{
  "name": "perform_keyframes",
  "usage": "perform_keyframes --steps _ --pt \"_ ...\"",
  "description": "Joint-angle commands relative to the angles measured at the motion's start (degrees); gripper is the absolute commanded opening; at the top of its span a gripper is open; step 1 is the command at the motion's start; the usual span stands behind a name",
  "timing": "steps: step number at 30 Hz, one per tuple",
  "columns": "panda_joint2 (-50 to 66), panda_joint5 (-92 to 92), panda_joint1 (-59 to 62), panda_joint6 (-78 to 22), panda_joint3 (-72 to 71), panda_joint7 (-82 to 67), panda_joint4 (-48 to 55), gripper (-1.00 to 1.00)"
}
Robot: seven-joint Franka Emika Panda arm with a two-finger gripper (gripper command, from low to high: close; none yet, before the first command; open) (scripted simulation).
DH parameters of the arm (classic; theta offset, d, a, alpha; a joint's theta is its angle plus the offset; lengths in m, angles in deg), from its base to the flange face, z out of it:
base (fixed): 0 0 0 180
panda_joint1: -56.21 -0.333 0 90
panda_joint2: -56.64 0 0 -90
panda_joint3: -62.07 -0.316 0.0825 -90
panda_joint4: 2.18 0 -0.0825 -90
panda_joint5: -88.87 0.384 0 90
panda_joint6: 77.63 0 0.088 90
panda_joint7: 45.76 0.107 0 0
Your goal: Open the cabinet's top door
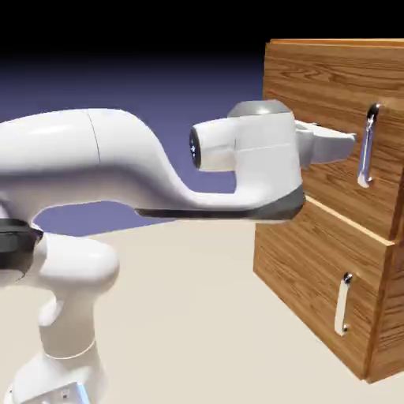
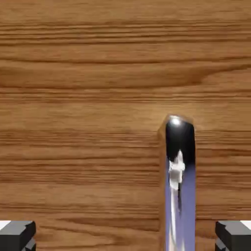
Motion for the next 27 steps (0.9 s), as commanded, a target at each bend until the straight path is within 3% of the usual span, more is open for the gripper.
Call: perform_keyframes --steps 1,10,11,27 --pt "-0.31 -2.50 -0.85 0.04 1.00 1.82 0.61 0.00" --pt "1.96 -6.02 -12.39 -1.03 8.58 4.19 8.96 0.00" --pt "1.96 -6.02 -12.39 -1.03 8.58 4.19 8.96 -1.00" --pt "4.50 4.19 18.75 -11.89 -13.56 6.97 -12.97 -1.00"
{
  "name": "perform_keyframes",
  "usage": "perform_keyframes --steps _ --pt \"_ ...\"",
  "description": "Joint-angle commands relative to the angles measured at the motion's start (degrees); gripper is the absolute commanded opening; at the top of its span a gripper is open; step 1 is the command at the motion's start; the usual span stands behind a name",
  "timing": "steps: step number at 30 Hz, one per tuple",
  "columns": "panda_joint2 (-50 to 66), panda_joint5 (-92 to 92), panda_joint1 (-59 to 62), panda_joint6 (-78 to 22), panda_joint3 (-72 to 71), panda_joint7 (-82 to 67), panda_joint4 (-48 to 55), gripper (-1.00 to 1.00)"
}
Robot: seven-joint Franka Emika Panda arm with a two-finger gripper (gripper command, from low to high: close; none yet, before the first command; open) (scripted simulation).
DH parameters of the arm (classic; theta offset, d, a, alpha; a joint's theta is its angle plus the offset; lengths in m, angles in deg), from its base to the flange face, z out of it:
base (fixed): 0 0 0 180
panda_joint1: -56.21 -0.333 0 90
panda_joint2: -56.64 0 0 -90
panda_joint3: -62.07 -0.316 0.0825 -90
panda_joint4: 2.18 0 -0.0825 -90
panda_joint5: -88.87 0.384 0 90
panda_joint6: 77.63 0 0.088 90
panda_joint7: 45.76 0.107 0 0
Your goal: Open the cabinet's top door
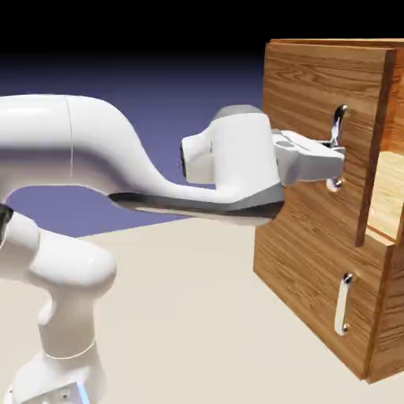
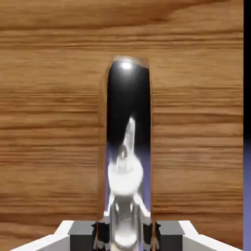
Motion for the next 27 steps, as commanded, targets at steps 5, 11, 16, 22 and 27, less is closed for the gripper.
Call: perform_keyframes --steps 5,11,16,22,27 --pt "-0.91 5.29 10.38 -2.12 -8.54 0.01 -6.12 -1.00" --pt "-3.13 12.13 22.83 -3.23 -19.43 0.01 -12.43 -1.00" --pt "-5.91 18.50 33.21 -2.64 -28.77 0.01 -16.85 -1.00" --pt "-10.29 26.64 45.67 0.36 -39.75 -0.04 -20.96 -1.00" --pt "-14.97 34.05 56.05 4.84 -48.17 -0.70 -23.61 -1.00"
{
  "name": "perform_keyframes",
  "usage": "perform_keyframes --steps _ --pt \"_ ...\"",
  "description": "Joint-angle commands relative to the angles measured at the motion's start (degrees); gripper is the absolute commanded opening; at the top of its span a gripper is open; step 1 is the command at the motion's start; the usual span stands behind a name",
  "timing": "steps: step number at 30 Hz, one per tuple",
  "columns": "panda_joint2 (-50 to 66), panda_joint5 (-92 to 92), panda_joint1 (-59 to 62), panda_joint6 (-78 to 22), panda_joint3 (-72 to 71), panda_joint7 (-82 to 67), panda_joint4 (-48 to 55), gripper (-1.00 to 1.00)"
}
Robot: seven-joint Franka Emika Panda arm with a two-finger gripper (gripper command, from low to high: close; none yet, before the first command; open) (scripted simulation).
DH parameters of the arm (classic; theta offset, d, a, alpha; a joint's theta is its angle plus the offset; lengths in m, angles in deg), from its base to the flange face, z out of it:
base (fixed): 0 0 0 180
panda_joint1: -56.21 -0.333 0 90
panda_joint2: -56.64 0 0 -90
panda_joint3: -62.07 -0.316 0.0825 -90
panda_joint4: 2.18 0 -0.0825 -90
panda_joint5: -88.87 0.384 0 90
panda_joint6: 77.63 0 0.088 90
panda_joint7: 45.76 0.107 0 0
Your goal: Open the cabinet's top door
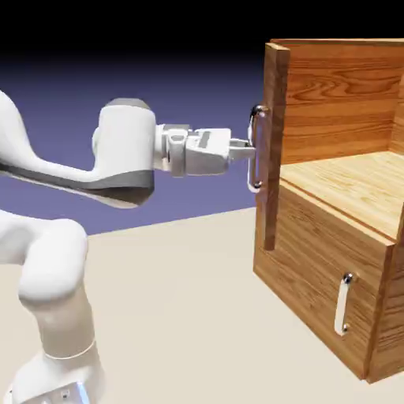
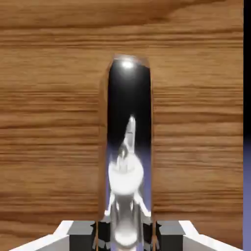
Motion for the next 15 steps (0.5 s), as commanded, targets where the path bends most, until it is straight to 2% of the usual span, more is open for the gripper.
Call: perform_keyframes --steps 1,10,15 --pt "-1.36 2.56 2.03 0.96 -1.57 -1.12 -0.80 -1.00" --pt "-11.30 24.98 16.14 10.14 -10.20 -15.60 -6.61 -1.00" --pt "-15.19 37.43 15.76 8.80 -11.37 -26.77 -10.00 -1.00"
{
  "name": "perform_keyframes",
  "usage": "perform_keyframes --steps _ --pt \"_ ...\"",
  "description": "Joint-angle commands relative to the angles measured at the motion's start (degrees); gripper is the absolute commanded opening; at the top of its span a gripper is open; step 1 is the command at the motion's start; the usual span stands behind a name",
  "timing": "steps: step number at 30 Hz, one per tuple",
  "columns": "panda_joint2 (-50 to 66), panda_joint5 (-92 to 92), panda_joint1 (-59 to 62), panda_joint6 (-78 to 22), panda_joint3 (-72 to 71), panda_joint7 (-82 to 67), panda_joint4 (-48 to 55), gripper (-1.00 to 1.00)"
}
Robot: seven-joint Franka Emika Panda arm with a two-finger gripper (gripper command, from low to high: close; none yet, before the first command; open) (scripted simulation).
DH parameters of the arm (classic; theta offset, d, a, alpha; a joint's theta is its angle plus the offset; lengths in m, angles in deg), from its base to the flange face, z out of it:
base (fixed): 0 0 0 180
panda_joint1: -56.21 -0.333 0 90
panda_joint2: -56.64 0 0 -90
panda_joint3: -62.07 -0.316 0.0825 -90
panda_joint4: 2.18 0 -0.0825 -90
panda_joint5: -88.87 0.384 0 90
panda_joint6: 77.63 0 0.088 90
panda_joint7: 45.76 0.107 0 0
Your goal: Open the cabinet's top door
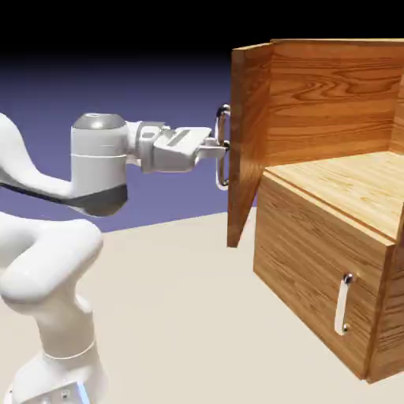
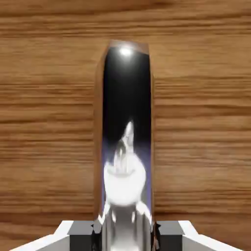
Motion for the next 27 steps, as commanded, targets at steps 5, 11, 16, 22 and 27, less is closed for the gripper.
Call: perform_keyframes --steps 5,11,16,22,27 --pt "-4.99 10.69 -9.99 -11.89 -0.35 -10.38 -3.47 -1.00" --pt "-11.94 22.11 -20.06 -26.84 -6.41 -16.97 -5.52 -1.00" --pt "-15.66 30.95 -26.96 -39.29 -14.77 -19.35 -4.96 -1.00" --pt "-16.44 41.17 -32.17 -54.23 -26.90 -20.06 -0.88 -1.00" --pt "-14.57 49.06 -32.12 -66.68 -37.01 -19.89 6.04 -1.00"
